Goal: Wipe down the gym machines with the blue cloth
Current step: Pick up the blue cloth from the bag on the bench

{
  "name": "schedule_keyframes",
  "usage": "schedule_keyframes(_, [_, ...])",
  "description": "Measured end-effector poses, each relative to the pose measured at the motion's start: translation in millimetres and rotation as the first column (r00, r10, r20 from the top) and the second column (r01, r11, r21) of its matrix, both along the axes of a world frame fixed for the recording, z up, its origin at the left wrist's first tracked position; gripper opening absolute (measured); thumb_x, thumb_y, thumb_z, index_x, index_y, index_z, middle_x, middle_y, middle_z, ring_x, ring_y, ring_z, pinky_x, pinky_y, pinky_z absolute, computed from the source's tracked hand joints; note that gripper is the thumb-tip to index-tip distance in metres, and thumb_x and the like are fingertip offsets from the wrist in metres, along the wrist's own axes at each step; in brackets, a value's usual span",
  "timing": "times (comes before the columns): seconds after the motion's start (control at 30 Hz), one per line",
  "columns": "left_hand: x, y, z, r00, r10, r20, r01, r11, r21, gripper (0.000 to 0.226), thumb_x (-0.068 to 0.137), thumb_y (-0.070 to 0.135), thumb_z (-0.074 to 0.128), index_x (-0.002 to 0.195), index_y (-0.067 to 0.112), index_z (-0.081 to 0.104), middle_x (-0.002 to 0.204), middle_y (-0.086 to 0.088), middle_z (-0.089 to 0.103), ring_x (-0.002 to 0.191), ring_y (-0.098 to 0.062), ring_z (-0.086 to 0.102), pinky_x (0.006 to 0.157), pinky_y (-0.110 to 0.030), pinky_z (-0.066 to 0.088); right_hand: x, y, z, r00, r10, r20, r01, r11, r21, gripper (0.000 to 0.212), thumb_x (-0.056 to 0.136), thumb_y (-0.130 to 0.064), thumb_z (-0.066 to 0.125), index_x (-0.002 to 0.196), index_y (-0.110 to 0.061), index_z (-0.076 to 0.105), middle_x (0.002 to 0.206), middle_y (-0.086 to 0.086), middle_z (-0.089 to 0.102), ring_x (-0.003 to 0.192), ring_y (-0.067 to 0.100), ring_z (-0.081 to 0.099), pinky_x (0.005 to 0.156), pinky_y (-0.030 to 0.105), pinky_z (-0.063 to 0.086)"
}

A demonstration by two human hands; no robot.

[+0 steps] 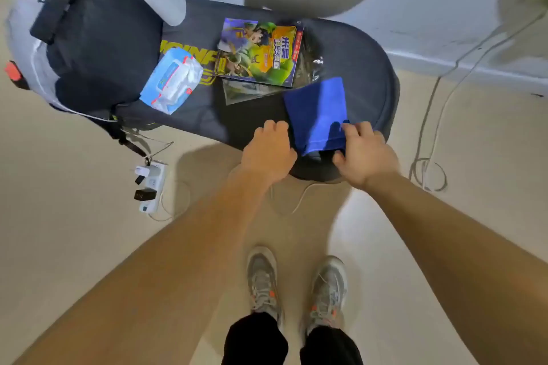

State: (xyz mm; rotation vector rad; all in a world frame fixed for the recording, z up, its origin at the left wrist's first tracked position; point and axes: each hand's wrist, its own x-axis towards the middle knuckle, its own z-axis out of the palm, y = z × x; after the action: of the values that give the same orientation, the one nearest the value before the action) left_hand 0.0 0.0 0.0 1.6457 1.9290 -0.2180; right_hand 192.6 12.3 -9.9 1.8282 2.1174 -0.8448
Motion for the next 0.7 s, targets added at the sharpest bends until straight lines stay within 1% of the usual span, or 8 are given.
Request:
schedule_keyframes(0.1, [-1.2,27.7,-32.9,0.999,0.034,-0.026,-0.031,0.993,0.116,0.052,0.095,0.03,0.056,0.142,0.015,0.037,0.138,-0.008,0.041,0.125,-0.028,0.043,0.091,-0.041,0.045,-4.6,13.7,-38.8,1.0,0.012,-0.007,-0.01,0.987,0.16,0.054,0.098,-0.039,0.046,0.148,-0.023,0.032,0.144,0.008,0.038,0.122,0.037,0.042,0.089,0.047,0.046])
schedule_keyframes(0.2, [-2.0,53.7,-56.0,1.0,0.006,-0.03,0.0,0.978,0.209,0.057,0.096,0.032,0.056,0.145,0.014,0.034,0.143,-0.009,0.04,0.13,-0.029,0.04,0.096,-0.043,0.044,-12.3,16.3,-67.2,0.999,0.037,0.032,-0.042,0.983,0.177,0.052,0.1,-0.044,0.043,0.148,-0.027,0.033,0.148,0.005,0.036,0.124,0.036,0.039,0.094,0.047,0.042])
schedule_keyframes(0.37, [-3.7,75.9,-80.3,0.997,-0.062,-0.05,0.07,0.983,0.171,0.068,0.094,0.039,0.061,0.15,0.017,0.028,0.147,-0.007,0.037,0.134,-0.031,0.037,0.1,-0.045,0.043,-12.0,3.1,-87.0,1.0,0.015,0.015,-0.018,0.962,0.271,0.051,0.095,-0.042,0.058,0.142,-0.026,0.048,0.146,0.005,0.042,0.122,0.036,0.041,0.093,0.046,0.042])
schedule_keyframes(0.43, [-3.4,75.2,-84.6,0.992,-0.074,-0.099,0.09,0.98,0.178,0.068,0.092,0.042,0.063,0.147,0.018,0.031,0.143,-0.007,0.042,0.131,-0.031,0.038,0.097,-0.044,0.044,-11.3,0.8,-88.9,1.0,0.014,-0.019,-0.007,0.957,0.289,0.047,0.092,-0.039,0.062,0.136,-0.025,0.054,0.142,0.004,0.046,0.119,0.035,0.042,0.092,0.045,0.041])
schedule_keyframes(0.53, [-3.9,63.9,-86.3,0.982,-0.114,-0.152,0.145,0.966,0.214,0.052,0.092,0.043,0.062,0.134,0.017,0.045,0.13,-0.008,0.052,0.121,-0.029,0.045,0.088,-0.04,0.046,-12.6,1.7,-84.7,0.995,-0.038,-0.092,0.06,0.966,0.25,0.042,0.089,-0.036,0.066,0.129,-0.024,0.059,0.134,0.001,0.051,0.117,0.031,0.043,0.093,0.043,0.042])
schedule_keyframes(0.57, [-5.2,58.4,-86.0,0.984,-0.118,-0.136,0.147,0.963,0.224,0.045,0.093,0.041,0.061,0.128,0.016,0.048,0.125,-0.008,0.053,0.115,-0.028,0.048,0.085,-0.039,0.046,-13.5,2.3,-82.7,0.989,-0.066,-0.13,0.094,0.971,0.22,0.039,0.088,-0.035,0.066,0.125,-0.023,0.061,0.13,0.001,0.052,0.115,0.029,0.045,0.092,0.042,0.043])
schedule_keyframes(0.63, [-7.0,48.5,-81.1,0.997,-0.081,-0.004,0.08,0.972,0.221,0.033,0.093,0.032,0.062,0.12,0.017,0.051,0.117,-0.006,0.051,0.103,-0.026,0.052,0.078,-0.037,0.045,-15.2,5.0,-77.1,0.968,-0.142,-0.208,0.175,0.973,0.153,0.033,0.087,-0.033,0.063,0.118,-0.021,0.061,0.122,0.001,0.056,0.109,0.028,0.049,0.088,0.04,0.047])
schedule_keyframes(0.7, [-9.4,41.5,-70.7,0.987,-0.049,0.152,0.018,0.981,0.195,0.022,0.092,0.024,0.061,0.113,0.019,0.053,0.111,-0.002,0.052,0.093,-0.021,0.055,0.073,-0.034,0.044,-16.5,8.5,-71.3,0.939,-0.215,-0.267,0.249,0.963,0.1,0.04,0.085,-0.033,0.065,0.121,-0.02,0.053,0.12,0.003,0.057,0.108,0.028,0.054,0.084,0.04,0.05])
